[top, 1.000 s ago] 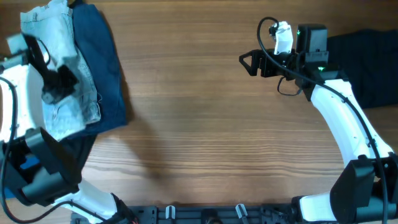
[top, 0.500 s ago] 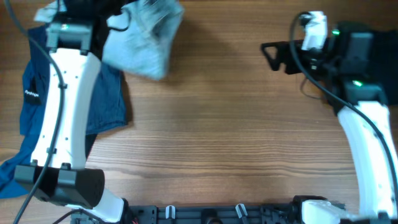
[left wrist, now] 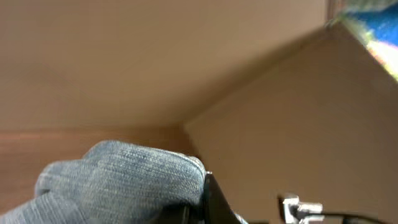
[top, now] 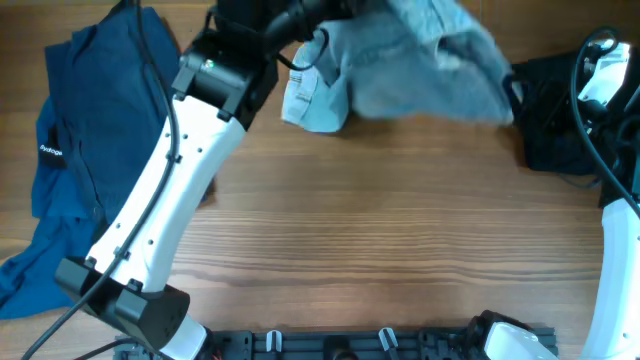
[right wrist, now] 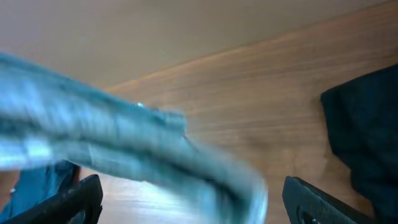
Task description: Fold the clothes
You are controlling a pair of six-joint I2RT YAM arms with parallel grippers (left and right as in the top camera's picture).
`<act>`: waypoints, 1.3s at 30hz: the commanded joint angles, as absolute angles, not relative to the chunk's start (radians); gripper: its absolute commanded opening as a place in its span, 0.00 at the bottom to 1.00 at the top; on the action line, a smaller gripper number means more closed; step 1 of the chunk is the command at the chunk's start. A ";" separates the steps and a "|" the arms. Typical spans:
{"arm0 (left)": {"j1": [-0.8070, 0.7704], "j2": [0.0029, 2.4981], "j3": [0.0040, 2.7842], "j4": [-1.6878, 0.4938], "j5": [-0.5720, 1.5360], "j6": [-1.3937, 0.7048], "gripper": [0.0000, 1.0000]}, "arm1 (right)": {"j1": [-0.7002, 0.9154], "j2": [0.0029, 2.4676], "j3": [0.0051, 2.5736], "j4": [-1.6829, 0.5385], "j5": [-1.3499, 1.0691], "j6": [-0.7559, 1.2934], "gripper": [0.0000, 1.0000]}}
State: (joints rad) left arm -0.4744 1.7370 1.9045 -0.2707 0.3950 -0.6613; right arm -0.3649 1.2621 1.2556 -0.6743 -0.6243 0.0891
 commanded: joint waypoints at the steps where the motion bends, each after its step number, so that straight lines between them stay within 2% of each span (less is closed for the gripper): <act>1: -0.461 1.716 1.932 -0.298 0.377 -0.598 0.04 | -0.367 1.253 1.270 -0.700 -0.713 0.075 0.93; 8: -0.441 1.716 1.932 -0.297 0.349 -0.598 0.04 | -0.321 1.254 1.240 -0.810 -0.867 -0.149 0.94; 14: -0.440 1.716 1.932 -0.274 0.347 -0.599 0.04 | -0.177 1.263 1.144 -0.739 -0.892 -0.295 0.94; 19: -0.440 1.704 1.932 -0.276 0.368 -0.606 0.04 | -0.118 1.359 1.064 -0.529 -0.872 -0.295 0.94; 21: -0.440 1.695 1.932 -0.284 0.367 -0.606 0.04 | -0.118 1.403 1.061 -0.481 -0.852 -0.295 0.99; 29: -0.432 1.684 1.932 -0.315 0.367 -0.606 0.04 | -0.112 1.501 1.059 -0.394 -0.832 -0.315 1.00; 39: -0.432 1.683 1.932 -0.318 0.445 -0.610 0.04 | -0.070 1.670 1.053 -0.181 -0.826 -0.280 1.00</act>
State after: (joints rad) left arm -0.4381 1.7370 1.9045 -0.3378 0.3882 -0.6258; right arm -0.0723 1.6260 1.0618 -0.2249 -0.8291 -0.2932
